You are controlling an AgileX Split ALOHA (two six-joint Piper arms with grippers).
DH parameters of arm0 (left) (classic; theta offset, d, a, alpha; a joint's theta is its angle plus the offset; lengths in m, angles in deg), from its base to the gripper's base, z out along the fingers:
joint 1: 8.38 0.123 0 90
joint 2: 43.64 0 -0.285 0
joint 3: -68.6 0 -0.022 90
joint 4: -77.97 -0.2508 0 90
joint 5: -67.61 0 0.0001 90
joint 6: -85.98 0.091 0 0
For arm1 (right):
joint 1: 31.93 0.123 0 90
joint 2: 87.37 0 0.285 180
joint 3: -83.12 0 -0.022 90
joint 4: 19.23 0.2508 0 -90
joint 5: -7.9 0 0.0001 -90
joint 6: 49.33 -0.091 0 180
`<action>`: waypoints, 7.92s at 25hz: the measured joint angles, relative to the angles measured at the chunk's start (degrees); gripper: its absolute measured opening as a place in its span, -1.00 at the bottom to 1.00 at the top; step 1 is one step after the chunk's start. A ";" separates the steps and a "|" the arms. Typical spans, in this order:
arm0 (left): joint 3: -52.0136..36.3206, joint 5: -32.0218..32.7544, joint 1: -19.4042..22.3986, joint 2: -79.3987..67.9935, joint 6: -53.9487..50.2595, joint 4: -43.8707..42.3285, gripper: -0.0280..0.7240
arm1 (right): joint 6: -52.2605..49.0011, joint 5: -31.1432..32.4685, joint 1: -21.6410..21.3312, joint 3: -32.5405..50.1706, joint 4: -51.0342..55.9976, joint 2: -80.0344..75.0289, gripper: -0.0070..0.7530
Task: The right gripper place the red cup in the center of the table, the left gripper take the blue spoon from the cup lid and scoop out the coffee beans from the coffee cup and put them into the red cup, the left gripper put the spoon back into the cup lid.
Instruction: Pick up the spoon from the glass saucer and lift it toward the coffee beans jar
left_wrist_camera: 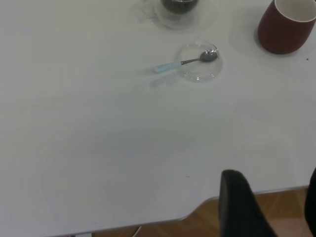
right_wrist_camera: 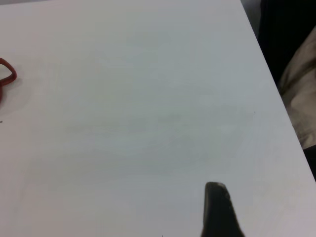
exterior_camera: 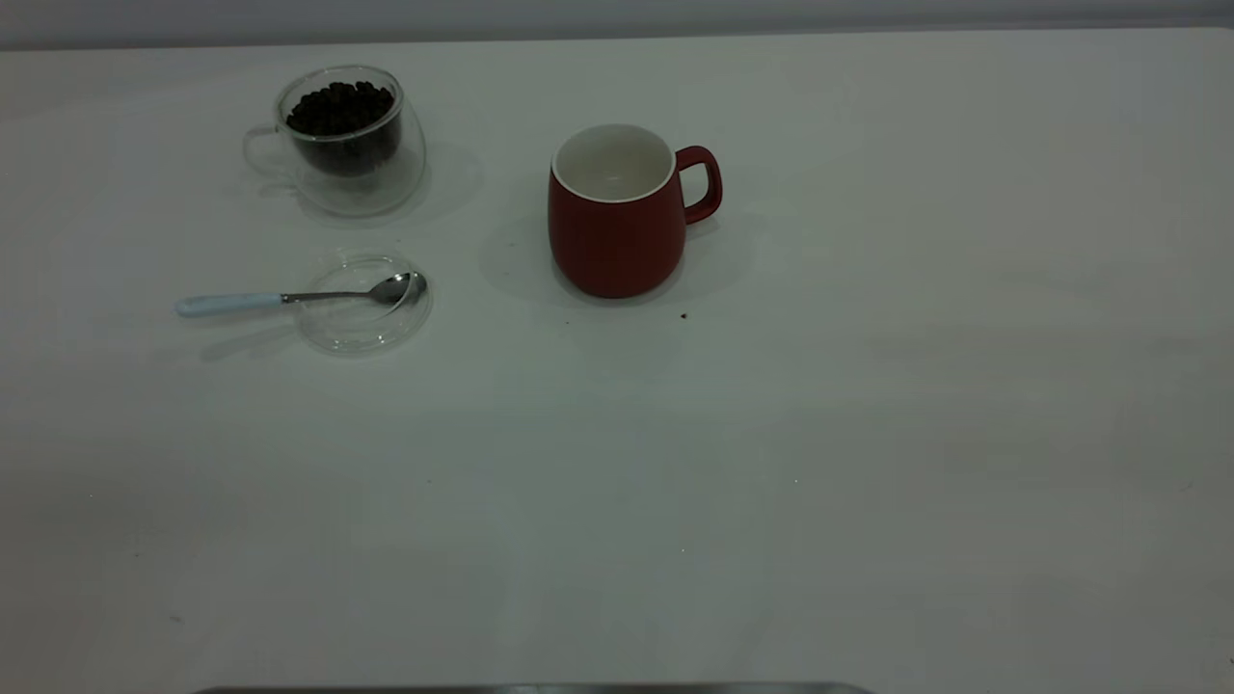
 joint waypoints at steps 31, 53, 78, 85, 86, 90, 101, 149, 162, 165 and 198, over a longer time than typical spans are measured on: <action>0.21 -1.20 0.00 -1.45 -4.28 -0.69 0.11 | 9.01 -0.22 0.01 0.00 1.74 0.00 0.35; 11.12 -37.38 0.39 -75.06 -9.96 -4.71 0.73 | 9.01 -0.27 0.01 0.00 1.74 0.00 0.35; 32.87 -10.09 29.09 -120.33 51.24 50.47 0.45 | 9.06 -0.27 0.01 0.00 1.74 0.00 0.35; 33.09 -16.79 29.05 -120.33 54.62 51.42 0.45 | 9.06 -0.27 0.01 0.00 1.74 0.00 0.35; 33.09 -17.31 29.03 -120.35 54.66 51.42 0.45 | 9.06 -0.27 0.01 0.00 1.74 0.00 0.35; 33.09 -18.26 27.92 -120.81 55.92 51.48 0.48 | 9.06 -0.27 0.01 0.00 1.68 0.00 0.35; 33.15 -22.09 22.34 -130.79 56.85 51.99 0.73 | 9.06 -0.27 0.01 0.00 1.68 0.00 0.35; 30.61 -32.42 12.70 -134.82 62.14 63.80 0.59 | 9.06 -0.27 0.01 0.00 1.68 0.00 0.35; 23.38 -32.61 12.70 -134.82 76.03 83.93 0.59 | 9.06 -0.27 0.01 0.00 1.68 0.00 0.35; 21.60 -32.41 12.70 -134.82 80.50 88.84 0.59 | 9.06 -0.27 0.01 0.00 1.68 0.00 0.35; 21.22 -32.08 11.09 -134.82 83.20 91.92 -0.30 | 9.06 -0.27 0.01 0.00 1.68 0.00 0.35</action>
